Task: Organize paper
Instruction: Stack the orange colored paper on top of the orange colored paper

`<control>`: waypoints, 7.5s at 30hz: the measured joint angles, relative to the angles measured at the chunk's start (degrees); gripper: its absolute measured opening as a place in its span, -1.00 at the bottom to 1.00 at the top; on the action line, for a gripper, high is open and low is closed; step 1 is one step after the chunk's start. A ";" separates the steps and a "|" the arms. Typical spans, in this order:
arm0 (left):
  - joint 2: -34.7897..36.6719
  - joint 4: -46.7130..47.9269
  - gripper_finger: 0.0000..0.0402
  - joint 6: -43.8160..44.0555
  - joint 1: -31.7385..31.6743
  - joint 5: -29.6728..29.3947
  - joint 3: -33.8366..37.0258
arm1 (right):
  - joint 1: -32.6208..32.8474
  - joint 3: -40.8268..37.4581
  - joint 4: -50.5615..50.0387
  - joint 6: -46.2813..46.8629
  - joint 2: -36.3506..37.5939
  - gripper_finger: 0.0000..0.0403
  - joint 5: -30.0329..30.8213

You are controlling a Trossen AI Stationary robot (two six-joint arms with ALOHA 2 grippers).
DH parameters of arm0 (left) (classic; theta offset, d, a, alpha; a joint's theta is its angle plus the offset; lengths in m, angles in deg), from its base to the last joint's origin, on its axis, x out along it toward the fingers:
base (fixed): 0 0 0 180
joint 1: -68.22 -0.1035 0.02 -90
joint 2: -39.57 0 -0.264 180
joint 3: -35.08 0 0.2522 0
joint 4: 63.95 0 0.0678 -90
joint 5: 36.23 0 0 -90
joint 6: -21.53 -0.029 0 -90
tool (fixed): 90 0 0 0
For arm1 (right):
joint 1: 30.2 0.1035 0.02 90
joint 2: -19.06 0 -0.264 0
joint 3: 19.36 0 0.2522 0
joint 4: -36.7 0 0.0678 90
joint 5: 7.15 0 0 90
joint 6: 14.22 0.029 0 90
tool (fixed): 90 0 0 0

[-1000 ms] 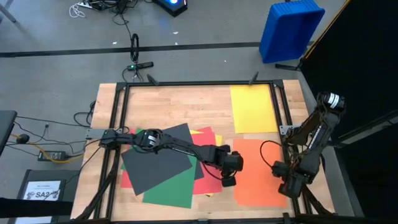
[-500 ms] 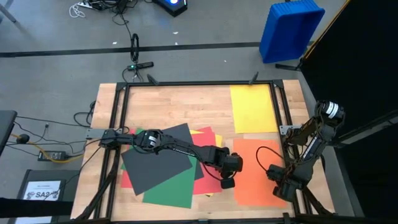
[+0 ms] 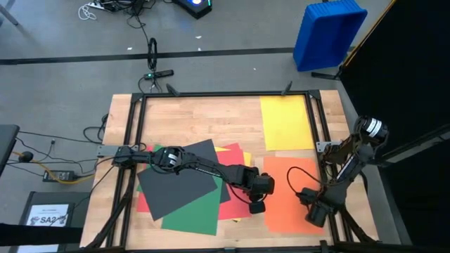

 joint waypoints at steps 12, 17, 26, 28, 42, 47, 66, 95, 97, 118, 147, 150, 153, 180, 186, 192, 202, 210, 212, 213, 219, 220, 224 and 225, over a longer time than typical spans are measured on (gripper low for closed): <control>0.00 2.03 -1.00 -1.09 -0.08 1.54 -0.08 | -3.42 -0.09 0.20 -3.38 -0.12 -1.00 2.62; 0.00 1.08 -1.00 -1.09 -0.08 1.71 0.02 | -3.42 -0.11 0.20 -3.42 -0.14 -1.00 2.91; 0.00 -0.16 -1.00 -1.07 -0.10 2.07 0.08 | -3.46 -0.11 0.20 -3.38 -0.05 -1.00 3.51; 0.00 -0.21 -1.00 -1.08 -0.12 2.07 0.08 | -3.55 -0.15 0.20 -3.38 0.25 -1.00 3.86; -0.04 -0.71 -1.00 -1.03 -0.14 2.05 0.08 | -4.59 -0.20 0.42 -2.29 1.46 -1.00 6.40; -0.13 -2.64 -1.00 -1.03 -0.14 2.05 0.12 | -4.80 -0.20 0.65 -2.31 1.48 -1.00 6.73; -0.07 1.65 -1.00 -1.22 -0.14 2.49 0.01 | -3.44 -0.41 -2.74 0.78 8.03 -1.00 6.78; 0.20 4.25 -1.00 -1.35 -1.34 2.99 0.14 | -1.62 -6.97 -0.89 4.61 9.09 -1.00 5.17; 0.18 4.17 -1.00 -1.31 -1.43 3.01 0.16 | -1.94 -6.98 -0.85 4.41 9.06 -1.00 5.30; 0.02 1.91 -1.00 -1.07 -1.45 3.84 0.34 | -5.26 -6.99 0.72 2.61 8.98 -1.00 8.36; -0.07 0.86 -1.00 -1.03 -1.47 4.52 0.38 | -5.52 -6.79 -1.35 2.12 9.00 -1.00 10.96; -0.07 1.07 -1.00 -1.07 -1.47 4.57 0.38 | -5.43 -5.83 -3.44 1.97 8.97 -1.00 10.97; -0.07 1.72 -1.00 -1.27 -1.45 4.50 0.36 | -5.42 -4.32 -7.62 1.93 8.73 -1.00 12.48; 3.57 10.46 -1.00 -3.57 -1.47 -0.72 0.01 | -2.26 3.08 -16.64 4.41 11.47 -1.00 15.99; 4.67 5.88 -1.00 -4.83 -1.56 -1.68 -0.09 | -7.18 3.87 -18.07 -2.08 14.20 -1.00 24.23; 6.21 -0.58 -1.00 -6.22 0.17 -1.88 -0.36 | -19.72 2.92 -24.29 -16.89 14.46 -1.00 29.44; 5.55 -11.12 -1.00 -7.20 7.79 -1.77 -0.40 | -45.06 -1.03 -12.93 -49.40 16.52 -1.00 30.63; 0.86 -19.82 -1.00 -4.04 9.45 -1.86 -0.42 | -56.04 -3.06 -1.92 -67.58 15.96 -1.00 24.91; 0.32 -19.99 -1.00 -2.98 9.41 -1.84 -0.27 | -57.19 -3.52 -2.05 -68.53 15.93 -1.00 24.60; -0.33 -20.87 -1.00 -2.53 9.41 -1.82 -0.29 | -57.65 -3.80 -1.91 -68.76 15.93 -1.00 24.55; -2.03 -25.08 -1.00 -2.37 10.47 -0.53 -0.45 | -58.70 -4.00 -0.72 -70.22 15.45 -1.00 22.21; -2.44 -25.53 -1.00 -2.26 10.62 -0.51 -0.45 | -58.87 -4.00 -0.77 -70.37 15.45 -1.00 22.07; -2.69 -25.06 -1.00 -1.61 10.83 -0.61 -0.34 | -59.83 -4.00 -0.22 -70.98 14.47 -1.00 21.59; -2.66 -25.08 -1.00 -1.51 10.83 -1.16 -0.37 | -59.99 -4.00 0.14 -71.08 14.18 -1.00 21.50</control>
